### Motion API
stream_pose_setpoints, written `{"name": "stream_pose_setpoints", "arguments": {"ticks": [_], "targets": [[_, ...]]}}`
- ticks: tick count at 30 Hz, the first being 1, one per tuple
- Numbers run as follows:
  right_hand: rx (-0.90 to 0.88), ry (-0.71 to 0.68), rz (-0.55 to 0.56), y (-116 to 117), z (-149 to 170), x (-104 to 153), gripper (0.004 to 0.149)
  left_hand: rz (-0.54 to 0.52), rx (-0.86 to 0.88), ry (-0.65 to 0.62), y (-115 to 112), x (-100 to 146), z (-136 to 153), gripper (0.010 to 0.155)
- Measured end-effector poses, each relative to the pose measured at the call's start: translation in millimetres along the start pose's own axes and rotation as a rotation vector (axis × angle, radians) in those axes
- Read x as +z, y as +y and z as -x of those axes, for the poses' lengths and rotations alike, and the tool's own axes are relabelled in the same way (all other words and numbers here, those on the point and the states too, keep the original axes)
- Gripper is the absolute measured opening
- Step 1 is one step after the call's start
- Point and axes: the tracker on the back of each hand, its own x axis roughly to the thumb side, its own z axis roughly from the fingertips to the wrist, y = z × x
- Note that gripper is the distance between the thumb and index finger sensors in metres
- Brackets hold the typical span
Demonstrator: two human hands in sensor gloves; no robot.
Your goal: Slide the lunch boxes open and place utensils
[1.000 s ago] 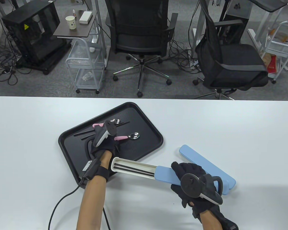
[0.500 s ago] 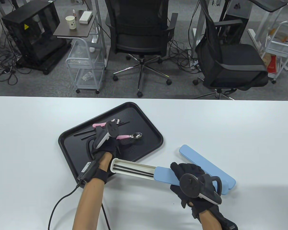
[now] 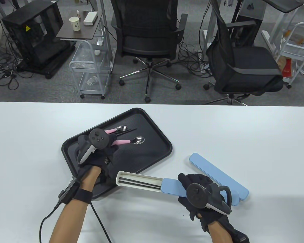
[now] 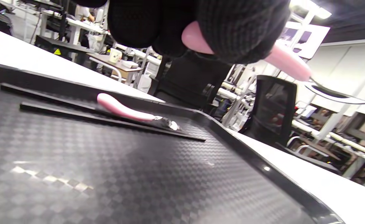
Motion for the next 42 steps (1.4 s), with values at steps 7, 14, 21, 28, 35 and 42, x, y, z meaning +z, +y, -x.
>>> {"name": "stream_pose_setpoints", "arguments": {"ticks": [7,14,21,28,35,42], "targets": [[0.007,0.016,-0.022,3,2,-2,0.078,-0.045,-0.018,-0.142,9,47,-2,0.056],[0.017,0.015,-0.025,4,0,-3,0.079,-0.035,-0.067,-0.242,-7,89,-2,0.056],[0.037,0.012,-0.037,6,-1,-3,0.078,-0.016,-0.138,-0.293,-20,106,-2,0.056],[0.049,-0.008,-0.035,8,-8,-3,0.078,-0.051,-0.181,-0.327,-25,114,-8,0.055],[0.053,-0.044,-0.025,10,-20,-2,0.078,-0.098,-0.248,-0.401,-37,126,-31,0.054],[0.062,-0.068,-0.047,15,-28,-3,0.078,-0.082,-0.298,-0.449,-53,132,-46,0.054]]}}
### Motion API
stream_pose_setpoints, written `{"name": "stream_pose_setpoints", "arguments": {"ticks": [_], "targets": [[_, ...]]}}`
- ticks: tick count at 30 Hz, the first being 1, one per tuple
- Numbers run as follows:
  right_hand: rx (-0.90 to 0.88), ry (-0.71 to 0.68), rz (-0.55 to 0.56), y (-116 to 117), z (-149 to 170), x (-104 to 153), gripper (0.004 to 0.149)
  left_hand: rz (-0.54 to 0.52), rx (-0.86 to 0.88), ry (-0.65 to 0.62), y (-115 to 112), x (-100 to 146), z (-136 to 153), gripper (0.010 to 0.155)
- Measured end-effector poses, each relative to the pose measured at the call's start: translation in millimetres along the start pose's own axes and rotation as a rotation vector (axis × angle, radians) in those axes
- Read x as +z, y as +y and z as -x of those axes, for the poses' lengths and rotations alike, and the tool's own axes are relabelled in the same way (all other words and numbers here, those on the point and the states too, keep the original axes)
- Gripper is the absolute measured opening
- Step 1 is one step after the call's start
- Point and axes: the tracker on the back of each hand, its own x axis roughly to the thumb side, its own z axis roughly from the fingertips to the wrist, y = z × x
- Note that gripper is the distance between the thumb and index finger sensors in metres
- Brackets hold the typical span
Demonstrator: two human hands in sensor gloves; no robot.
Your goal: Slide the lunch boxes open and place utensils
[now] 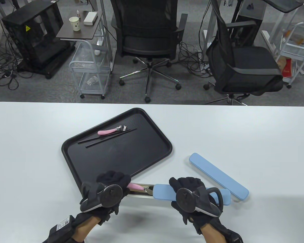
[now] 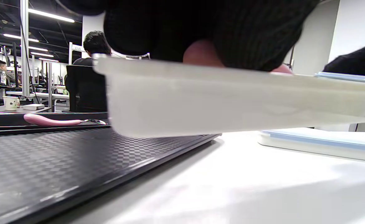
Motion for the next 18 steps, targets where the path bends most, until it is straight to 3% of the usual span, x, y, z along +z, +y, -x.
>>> {"name": "stream_pose_setpoints", "arguments": {"ticks": [18], "targets": [[-0.052,0.016,-0.010,2,6,-1,0.078,0.009,0.113,0.048,-2,-2,20,0.064]]}}
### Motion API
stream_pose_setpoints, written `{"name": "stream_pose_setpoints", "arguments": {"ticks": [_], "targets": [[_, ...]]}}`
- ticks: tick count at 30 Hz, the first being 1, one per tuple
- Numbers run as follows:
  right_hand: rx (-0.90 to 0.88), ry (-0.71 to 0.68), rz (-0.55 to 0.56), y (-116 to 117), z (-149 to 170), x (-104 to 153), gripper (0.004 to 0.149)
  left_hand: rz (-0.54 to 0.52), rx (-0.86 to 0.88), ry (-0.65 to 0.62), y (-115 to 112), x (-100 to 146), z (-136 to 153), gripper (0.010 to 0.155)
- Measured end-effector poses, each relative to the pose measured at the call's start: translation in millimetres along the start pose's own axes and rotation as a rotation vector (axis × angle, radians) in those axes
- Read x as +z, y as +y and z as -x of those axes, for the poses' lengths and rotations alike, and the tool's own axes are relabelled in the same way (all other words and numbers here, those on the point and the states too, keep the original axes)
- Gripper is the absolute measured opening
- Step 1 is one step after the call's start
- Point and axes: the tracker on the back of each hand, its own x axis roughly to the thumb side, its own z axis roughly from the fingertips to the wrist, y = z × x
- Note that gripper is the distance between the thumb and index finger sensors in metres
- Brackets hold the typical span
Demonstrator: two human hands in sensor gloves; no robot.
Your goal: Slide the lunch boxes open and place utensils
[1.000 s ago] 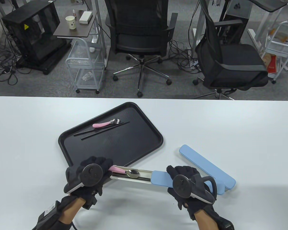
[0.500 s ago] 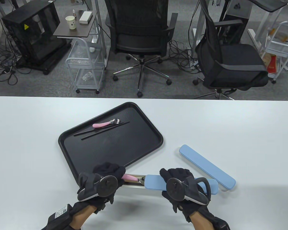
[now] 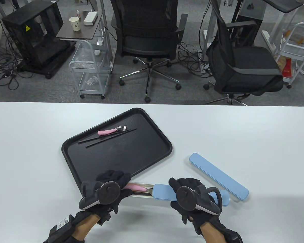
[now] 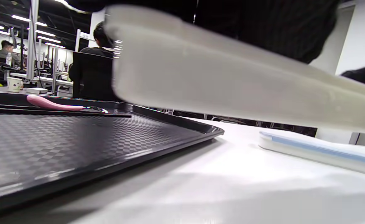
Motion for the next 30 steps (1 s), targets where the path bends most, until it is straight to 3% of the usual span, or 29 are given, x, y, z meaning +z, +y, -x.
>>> {"name": "stream_pose_setpoints", "arguments": {"ticks": [5,10,30], "targets": [[0.014,0.030,0.027,-3,8,1,0.078,0.017,0.096,0.058,6,1,24,0.071],[-0.013,0.044,0.044,-6,15,2,0.078,0.104,0.162,0.069,2,1,39,0.080],[0.002,-0.051,0.059,1,-12,1,0.076,0.122,0.035,-0.132,-4,3,-9,0.080]]}}
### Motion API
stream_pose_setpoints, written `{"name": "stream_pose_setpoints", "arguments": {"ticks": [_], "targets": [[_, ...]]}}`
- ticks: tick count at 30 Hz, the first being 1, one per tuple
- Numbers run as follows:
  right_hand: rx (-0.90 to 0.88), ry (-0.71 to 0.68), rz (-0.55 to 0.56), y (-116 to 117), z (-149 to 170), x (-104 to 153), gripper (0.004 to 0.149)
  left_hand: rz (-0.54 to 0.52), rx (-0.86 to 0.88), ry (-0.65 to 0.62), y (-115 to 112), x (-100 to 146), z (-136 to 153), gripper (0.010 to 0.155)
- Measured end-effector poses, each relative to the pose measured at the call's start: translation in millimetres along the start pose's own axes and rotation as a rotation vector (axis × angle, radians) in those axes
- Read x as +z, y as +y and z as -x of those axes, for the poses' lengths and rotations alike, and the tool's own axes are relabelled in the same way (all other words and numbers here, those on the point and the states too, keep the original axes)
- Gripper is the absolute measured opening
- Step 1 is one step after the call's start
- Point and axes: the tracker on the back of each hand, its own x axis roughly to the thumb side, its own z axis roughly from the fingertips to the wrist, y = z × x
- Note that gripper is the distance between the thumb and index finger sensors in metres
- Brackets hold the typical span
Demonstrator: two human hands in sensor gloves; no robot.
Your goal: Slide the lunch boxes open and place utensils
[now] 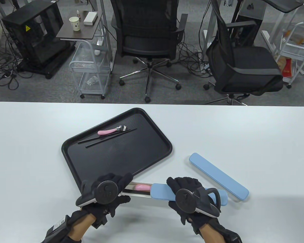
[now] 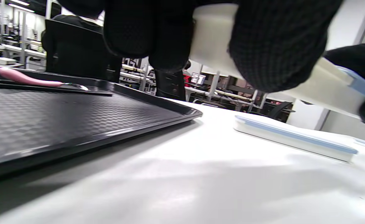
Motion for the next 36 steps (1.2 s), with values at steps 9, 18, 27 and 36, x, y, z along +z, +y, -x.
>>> {"name": "stream_pose_setpoints", "arguments": {"ticks": [9,18,27,36], "targets": [[0.012,-0.086,0.029,7,-27,-2,0.076,-0.037,-0.035,-0.123,-2,0,-36,0.078],[0.026,-0.121,0.033,16,-39,-4,0.076,-0.031,-0.040,-0.143,-6,0,-43,0.078],[0.071,-0.026,0.053,7,-12,-3,0.076,-0.096,0.046,-0.038,5,2,-12,0.072],[-0.007,0.216,-0.089,5,48,-2,0.079,-0.147,0.179,0.180,14,7,59,0.068]]}}
